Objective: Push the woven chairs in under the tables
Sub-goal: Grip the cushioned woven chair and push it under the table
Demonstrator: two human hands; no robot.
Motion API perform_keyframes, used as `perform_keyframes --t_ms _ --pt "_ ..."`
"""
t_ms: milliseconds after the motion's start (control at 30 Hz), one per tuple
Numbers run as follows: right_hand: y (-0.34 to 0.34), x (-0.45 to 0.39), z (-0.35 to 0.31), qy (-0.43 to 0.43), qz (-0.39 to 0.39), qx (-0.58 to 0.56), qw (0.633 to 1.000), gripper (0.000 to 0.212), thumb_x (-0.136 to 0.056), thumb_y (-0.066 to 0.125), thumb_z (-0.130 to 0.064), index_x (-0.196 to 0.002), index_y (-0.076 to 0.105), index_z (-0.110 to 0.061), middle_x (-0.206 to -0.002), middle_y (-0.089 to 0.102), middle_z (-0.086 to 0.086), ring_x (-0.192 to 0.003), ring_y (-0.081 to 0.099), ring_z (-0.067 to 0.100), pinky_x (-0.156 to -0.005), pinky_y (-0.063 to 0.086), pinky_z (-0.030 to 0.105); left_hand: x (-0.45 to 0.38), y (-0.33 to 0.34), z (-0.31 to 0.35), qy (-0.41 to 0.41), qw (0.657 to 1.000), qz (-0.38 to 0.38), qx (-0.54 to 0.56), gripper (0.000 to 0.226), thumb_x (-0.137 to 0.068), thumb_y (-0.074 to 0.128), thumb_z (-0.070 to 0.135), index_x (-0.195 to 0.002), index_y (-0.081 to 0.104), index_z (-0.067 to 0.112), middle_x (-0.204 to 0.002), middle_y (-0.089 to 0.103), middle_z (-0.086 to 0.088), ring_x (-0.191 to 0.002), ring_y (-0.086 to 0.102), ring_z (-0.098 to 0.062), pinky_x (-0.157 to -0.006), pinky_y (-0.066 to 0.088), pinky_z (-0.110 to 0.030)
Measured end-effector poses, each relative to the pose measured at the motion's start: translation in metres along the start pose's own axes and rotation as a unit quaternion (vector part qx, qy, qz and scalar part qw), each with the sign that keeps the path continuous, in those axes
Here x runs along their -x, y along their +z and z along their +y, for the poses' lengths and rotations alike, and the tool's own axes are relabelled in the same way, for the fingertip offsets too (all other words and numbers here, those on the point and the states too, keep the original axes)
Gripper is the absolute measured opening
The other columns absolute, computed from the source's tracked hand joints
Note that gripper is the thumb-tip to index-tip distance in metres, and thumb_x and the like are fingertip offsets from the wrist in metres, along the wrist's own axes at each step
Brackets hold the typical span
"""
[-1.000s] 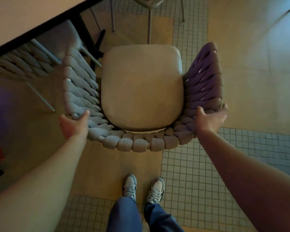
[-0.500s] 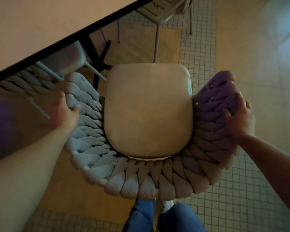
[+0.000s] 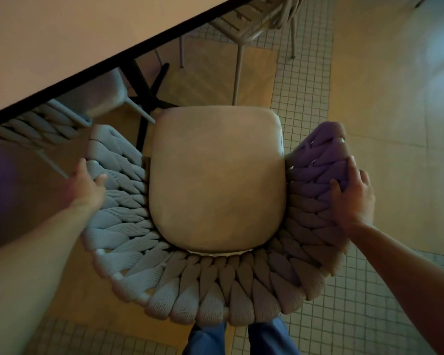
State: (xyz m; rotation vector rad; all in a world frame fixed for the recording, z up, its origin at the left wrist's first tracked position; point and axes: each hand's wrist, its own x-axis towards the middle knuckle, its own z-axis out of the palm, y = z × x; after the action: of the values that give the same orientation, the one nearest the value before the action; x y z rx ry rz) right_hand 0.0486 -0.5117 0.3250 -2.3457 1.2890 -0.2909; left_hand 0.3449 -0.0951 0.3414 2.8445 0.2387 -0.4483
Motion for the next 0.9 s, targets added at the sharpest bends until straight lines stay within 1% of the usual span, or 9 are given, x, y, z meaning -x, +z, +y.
perform_keyframes --t_ms 167,333,467,633,767,900 --pt "0.001 -0.017 0.003 -0.029 -0.009 0.002 1.000 0.065 -0.087 0.058 -0.021 -0.147 0.032 -0.025 -0.125 0.051 0.017 -0.098 0.057 0.042 -0.078 0.046 0.043 0.018 0.002 -0.005 -0.025 0.999 0.000 0.024 0.063 -0.096 0.053 0.030 -0.151 0.025 0.016 -0.141 0.046 -0.030 -0.127 0.045 -0.050 -0.103 0.036 -0.054" --pt "0.002 -0.046 0.000 -0.078 -0.025 0.006 0.997 0.065 -0.086 0.059 -0.018 -0.146 0.034 -0.022 -0.123 0.052 0.019 -0.098 0.056 0.043 -0.078 0.047 0.044 0.039 0.008 -0.011 -0.054 0.998 0.018 0.033 0.062 -0.095 0.054 0.031 -0.149 0.028 0.016 -0.141 0.047 -0.028 -0.126 0.046 -0.048 -0.100 0.036 -0.054" --pt "0.003 -0.068 -0.008 -0.109 -0.050 0.009 0.993 0.064 -0.087 0.059 -0.019 -0.146 0.033 -0.024 -0.124 0.051 0.017 -0.096 0.057 0.043 -0.076 0.047 0.043 0.062 0.013 -0.019 -0.082 0.996 0.028 0.028 0.059 -0.095 0.053 0.031 -0.147 0.029 0.014 -0.139 0.049 -0.027 -0.121 0.050 -0.049 -0.094 0.040 -0.054" --pt "0.008 -0.085 -0.020 -0.153 -0.072 0.004 0.986 0.064 -0.087 0.059 -0.018 -0.146 0.034 -0.022 -0.125 0.051 0.014 -0.100 0.057 0.040 -0.077 0.046 0.042 0.085 0.021 -0.031 -0.111 0.993 0.044 0.024 0.060 -0.095 0.052 0.027 -0.147 0.029 0.007 -0.142 0.046 -0.029 -0.122 0.049 -0.051 -0.092 0.040 -0.055" --pt "0.012 -0.103 -0.033 -0.184 -0.090 0.002 0.979 0.065 -0.087 0.060 -0.017 -0.146 0.034 -0.022 -0.128 0.052 0.012 -0.099 0.059 0.040 -0.077 0.047 0.042 0.102 0.030 -0.035 -0.148 0.987 0.061 0.025 0.057 -0.096 0.051 0.028 -0.145 0.030 0.008 -0.139 0.048 -0.028 -0.118 0.051 -0.052 -0.088 0.042 -0.057" --pt "0.020 -0.120 -0.046 -0.215 -0.096 0.002 0.972 0.064 -0.088 0.059 -0.018 -0.146 0.034 -0.024 -0.126 0.052 0.010 -0.094 0.060 0.040 -0.075 0.048 0.042 0.111 0.034 -0.036 -0.157 0.984 0.074 0.030 0.058 -0.097 0.049 0.031 -0.146 0.027 0.010 -0.138 0.048 -0.029 -0.114 0.053 -0.053 -0.085 0.043 -0.057"
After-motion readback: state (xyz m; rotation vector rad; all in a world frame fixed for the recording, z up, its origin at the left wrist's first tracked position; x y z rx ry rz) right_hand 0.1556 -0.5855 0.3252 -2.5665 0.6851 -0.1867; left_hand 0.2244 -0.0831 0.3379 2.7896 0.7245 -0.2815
